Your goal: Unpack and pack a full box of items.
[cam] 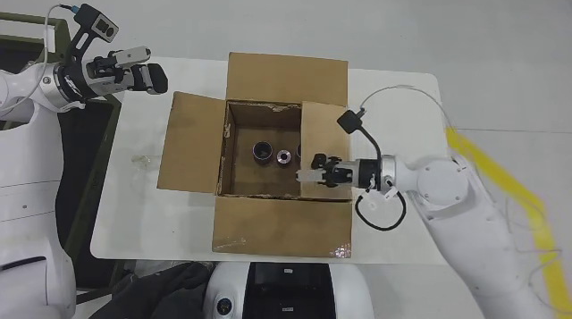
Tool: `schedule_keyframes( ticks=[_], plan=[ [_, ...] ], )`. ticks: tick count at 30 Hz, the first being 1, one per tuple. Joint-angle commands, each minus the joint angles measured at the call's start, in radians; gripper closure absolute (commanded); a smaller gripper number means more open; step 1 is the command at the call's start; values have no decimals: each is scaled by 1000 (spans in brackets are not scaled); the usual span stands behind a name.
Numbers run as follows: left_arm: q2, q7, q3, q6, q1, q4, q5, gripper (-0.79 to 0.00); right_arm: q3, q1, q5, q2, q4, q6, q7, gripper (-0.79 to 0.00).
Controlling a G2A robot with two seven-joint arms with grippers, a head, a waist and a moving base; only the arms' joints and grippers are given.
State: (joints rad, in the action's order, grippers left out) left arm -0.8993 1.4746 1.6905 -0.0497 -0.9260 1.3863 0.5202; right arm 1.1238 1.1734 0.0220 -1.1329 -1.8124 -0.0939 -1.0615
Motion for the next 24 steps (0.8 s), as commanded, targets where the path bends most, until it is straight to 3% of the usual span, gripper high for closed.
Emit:
schedule_keyframes(
  ticks=[1, 12, 24],
  plan=[
    [0, 0, 0, 0, 0, 0, 0, -785, -18, -5, 23, -1, 3, 10, 12, -785],
    [0, 0, 0, 0, 0, 0, 0, -785, -34, -5, 27, 1, -5, 9, 38, -785],
    [0, 0, 0, 0, 0, 0, 0, -785, 165, 72, -85, 32, 5, -56, 76, -785]
  ],
)
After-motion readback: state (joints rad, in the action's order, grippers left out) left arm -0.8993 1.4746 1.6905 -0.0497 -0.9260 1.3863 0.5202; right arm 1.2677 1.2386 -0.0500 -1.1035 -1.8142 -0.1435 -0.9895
